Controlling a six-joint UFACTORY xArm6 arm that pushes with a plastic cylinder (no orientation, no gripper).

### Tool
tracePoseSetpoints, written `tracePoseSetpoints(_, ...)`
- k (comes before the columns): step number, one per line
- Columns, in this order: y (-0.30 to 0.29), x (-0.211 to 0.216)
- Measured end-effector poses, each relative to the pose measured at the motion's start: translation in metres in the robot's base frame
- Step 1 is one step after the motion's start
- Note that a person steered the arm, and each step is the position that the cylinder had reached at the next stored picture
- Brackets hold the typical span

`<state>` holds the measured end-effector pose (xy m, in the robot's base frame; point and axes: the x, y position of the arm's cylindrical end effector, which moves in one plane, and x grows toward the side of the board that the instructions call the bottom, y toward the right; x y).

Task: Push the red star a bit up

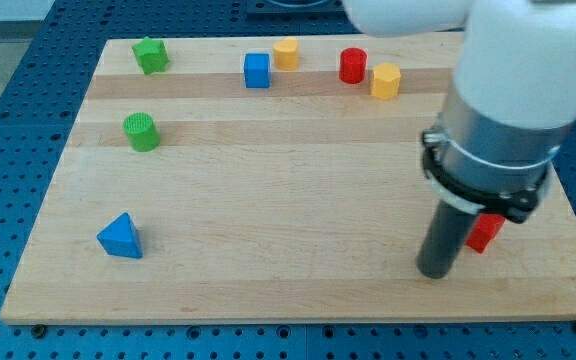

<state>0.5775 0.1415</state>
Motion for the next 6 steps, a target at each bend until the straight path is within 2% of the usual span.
tracePoseSetpoints(2, 0.042, 0.0)
tracePoseSetpoints(6, 0.051, -0.039)
